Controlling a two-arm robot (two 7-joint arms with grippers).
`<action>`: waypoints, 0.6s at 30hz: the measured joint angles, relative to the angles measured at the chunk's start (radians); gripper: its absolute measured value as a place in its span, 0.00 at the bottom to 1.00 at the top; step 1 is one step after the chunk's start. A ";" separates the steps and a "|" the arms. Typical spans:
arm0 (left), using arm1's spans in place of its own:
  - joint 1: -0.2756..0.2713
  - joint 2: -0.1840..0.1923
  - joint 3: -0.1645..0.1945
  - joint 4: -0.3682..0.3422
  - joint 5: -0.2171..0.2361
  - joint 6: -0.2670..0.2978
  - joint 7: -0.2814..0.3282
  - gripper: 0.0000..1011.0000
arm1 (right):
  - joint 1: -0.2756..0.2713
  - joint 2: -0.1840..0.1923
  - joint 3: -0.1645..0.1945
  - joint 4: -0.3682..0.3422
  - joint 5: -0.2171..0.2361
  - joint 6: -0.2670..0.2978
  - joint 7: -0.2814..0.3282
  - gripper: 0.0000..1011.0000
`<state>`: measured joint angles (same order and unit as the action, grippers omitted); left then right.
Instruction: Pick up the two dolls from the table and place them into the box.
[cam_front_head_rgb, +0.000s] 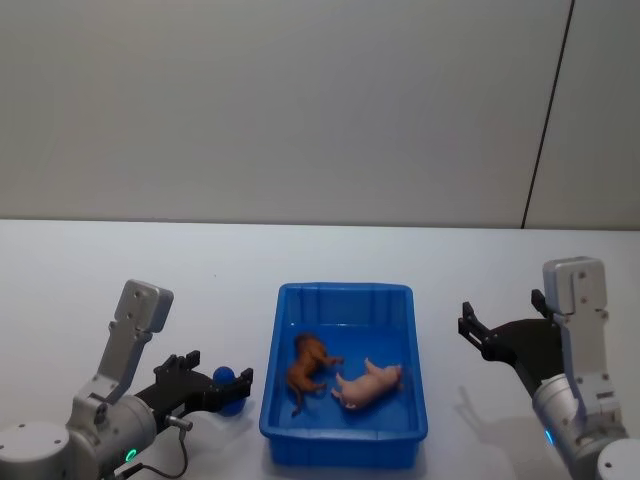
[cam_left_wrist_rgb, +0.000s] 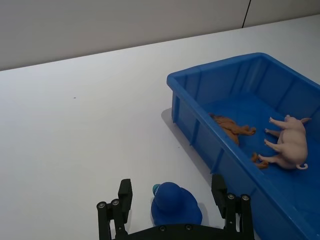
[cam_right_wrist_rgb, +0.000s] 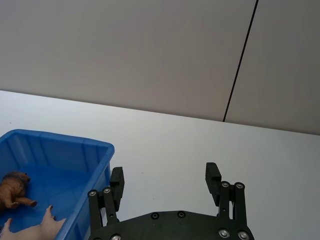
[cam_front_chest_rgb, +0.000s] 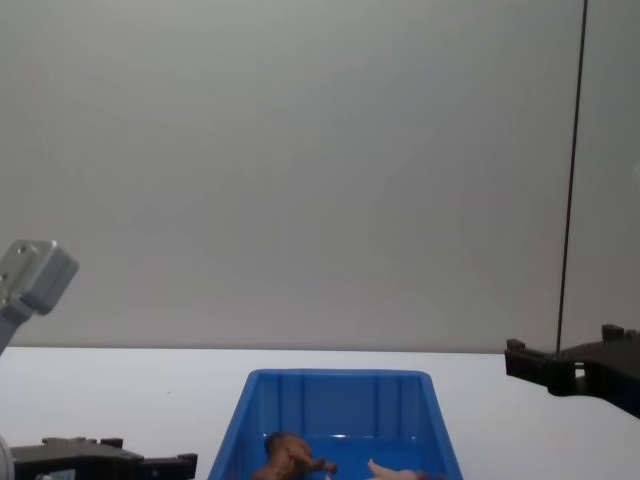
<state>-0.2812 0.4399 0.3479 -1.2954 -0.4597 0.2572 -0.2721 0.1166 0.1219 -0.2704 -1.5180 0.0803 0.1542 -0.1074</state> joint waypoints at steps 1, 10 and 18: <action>-0.003 -0.001 0.000 0.005 0.002 0.001 -0.003 0.99 | 0.000 0.000 0.000 0.000 0.000 0.000 0.000 0.99; -0.035 -0.017 0.004 0.055 0.020 0.022 -0.038 0.87 | 0.000 0.000 0.000 0.000 0.000 0.000 0.000 0.99; -0.051 -0.025 0.006 0.075 0.032 0.042 -0.050 0.65 | 0.000 0.000 0.000 0.000 0.000 0.000 0.000 0.99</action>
<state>-0.3322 0.4150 0.3540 -1.2205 -0.4274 0.2990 -0.3219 0.1165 0.1218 -0.2705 -1.5179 0.0803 0.1541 -0.1074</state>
